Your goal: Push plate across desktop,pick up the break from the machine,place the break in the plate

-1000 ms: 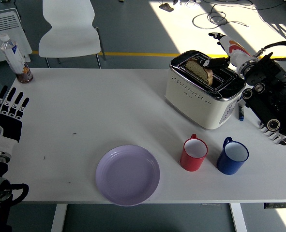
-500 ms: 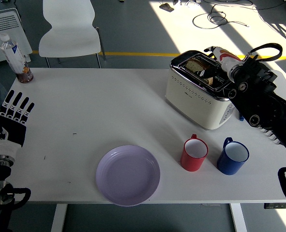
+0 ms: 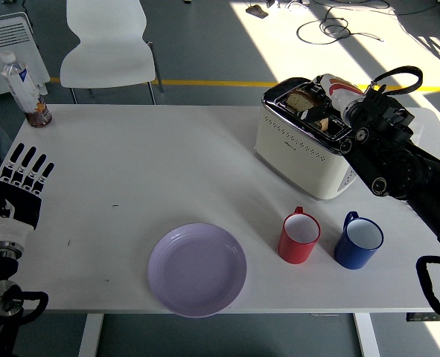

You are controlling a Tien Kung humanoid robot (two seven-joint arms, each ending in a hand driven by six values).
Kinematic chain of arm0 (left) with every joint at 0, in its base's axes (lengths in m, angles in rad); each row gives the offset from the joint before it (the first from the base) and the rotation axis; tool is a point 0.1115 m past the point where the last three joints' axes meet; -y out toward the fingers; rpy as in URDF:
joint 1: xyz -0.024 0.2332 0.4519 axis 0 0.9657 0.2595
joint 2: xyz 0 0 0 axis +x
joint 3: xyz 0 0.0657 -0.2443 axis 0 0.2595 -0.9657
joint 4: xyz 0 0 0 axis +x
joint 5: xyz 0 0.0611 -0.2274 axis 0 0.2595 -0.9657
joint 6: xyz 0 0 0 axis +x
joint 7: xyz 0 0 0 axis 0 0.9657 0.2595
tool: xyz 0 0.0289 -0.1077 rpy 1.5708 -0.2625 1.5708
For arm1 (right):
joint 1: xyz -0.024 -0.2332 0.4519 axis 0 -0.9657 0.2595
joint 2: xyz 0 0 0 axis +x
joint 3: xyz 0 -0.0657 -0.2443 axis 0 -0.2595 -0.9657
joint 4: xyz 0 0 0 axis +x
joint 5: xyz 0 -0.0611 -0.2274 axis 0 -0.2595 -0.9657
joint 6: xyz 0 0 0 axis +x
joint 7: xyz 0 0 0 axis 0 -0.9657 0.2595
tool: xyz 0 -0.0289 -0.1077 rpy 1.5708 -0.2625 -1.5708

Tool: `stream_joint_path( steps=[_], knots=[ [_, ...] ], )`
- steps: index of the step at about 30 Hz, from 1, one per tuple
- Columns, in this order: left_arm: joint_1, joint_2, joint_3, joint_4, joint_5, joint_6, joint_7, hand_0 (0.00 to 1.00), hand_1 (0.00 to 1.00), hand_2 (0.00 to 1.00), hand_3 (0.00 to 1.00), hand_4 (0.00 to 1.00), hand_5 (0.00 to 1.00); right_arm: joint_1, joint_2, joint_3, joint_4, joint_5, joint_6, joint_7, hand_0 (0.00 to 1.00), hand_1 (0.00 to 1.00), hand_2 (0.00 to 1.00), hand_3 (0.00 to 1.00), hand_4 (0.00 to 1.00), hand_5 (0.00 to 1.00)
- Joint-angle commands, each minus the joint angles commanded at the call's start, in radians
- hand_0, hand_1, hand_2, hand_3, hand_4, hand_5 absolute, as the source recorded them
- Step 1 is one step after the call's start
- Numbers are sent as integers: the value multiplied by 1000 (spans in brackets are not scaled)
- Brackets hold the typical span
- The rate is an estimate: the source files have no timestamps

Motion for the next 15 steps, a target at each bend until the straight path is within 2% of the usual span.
stream_joint_path(
  steps=[1,2,7,8,13,15],
  knots=[
    [-1,0,0,1,0,0,0,796,810,836,811,491,998,4,0,-3,-4,0,0,-2,541,579,564,736,835,354],
    [-2,0,0,2,1,0,0,796,810,835,810,486,998,7,0,-6,-6,-1,1,-3,490,541,530,705,808,339],
    [-5,0,-3,3,1,0,-1,796,810,835,810,486,998,22,0,-12,-16,-15,2,-7,490,541,530,705,808,339],
    [-5,1,-3,3,1,0,-1,796,808,835,809,483,998,25,0,-14,-18,-15,2,-8,439,511,503,666,768,315],
    [-7,0,-4,3,3,1,-1,796,808,835,809,483,998,43,0,-35,-45,-11,7,-12,439,511,503,666,768,315],
    [-7,0,-5,4,3,0,-1,796,808,833,808,483,998,47,0,-41,-50,-11,8,-12,437,503,497,653,740,293]
  ],
)
